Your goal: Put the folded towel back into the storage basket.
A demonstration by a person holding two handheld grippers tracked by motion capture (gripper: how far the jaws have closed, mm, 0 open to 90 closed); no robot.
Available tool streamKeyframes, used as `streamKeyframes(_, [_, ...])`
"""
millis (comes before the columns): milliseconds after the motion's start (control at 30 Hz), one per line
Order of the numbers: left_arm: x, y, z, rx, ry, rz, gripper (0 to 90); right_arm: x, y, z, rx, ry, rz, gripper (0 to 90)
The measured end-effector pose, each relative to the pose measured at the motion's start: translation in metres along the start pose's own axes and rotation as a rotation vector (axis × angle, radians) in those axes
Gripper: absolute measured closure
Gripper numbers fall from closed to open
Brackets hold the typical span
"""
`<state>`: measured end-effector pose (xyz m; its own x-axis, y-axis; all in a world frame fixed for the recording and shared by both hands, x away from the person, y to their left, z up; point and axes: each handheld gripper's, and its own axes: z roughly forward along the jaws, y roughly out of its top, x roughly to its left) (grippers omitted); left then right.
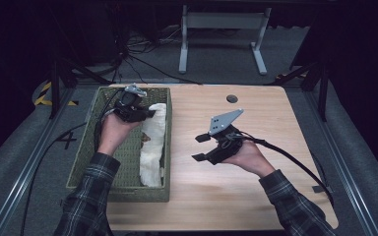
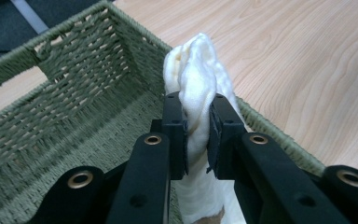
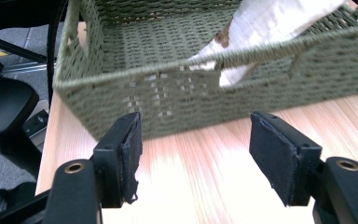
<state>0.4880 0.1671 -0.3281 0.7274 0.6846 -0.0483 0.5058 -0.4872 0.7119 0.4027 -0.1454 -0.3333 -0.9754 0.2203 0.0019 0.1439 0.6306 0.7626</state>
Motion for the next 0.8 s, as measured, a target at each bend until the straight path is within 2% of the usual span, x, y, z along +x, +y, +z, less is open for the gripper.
streamKeyframes(100, [0.001, 0.001, 0.004, 0.005, 0.007, 0.001, 79.2, -0.001, -0.009, -0.009, -0.003, -0.009, 0.003, 34.6])
streamKeyframes(167, [0.004, 0.001, 0.009, 0.016, 0.028, -0.017, 79.1, -0.002, -0.017, -0.015, -0.003, -0.016, 0.004, 34.3])
streamKeyframes(233, [0.007, 0.0, 0.012, 0.018, 0.026, -0.03, 79.0, -0.004, -0.027, -0.02, -0.004, -0.021, 0.015, 34.0])
streamKeyframes(267, [0.008, 0.0, 0.016, 0.026, 0.036, -0.029, 78.9, -0.005, -0.032, -0.023, -0.006, -0.022, 0.023, 34.1])
streamKeyframes(433, [0.012, 0.001, 0.026, 0.038, 0.034, -0.025, 77.5, -0.009, -0.057, -0.033, 0.001, -0.033, 0.048, 34.0])
streamKeyframes(500, [0.012, 0.003, 0.029, 0.044, 0.047, -0.019, 71.3, -0.009, -0.065, -0.036, 0.0, -0.037, 0.057, 34.0])
streamKeyframes(600, [0.011, 0.005, 0.028, 0.024, 0.057, -0.02, 60.7, -0.009, -0.076, -0.04, -0.001, -0.039, 0.078, 34.0])
streamKeyframes(800, [0.008, 0.008, 0.023, 0.005, 0.038, -0.019, 52.9, -0.011, -0.09, -0.046, -0.001, -0.053, 0.103, 33.7])
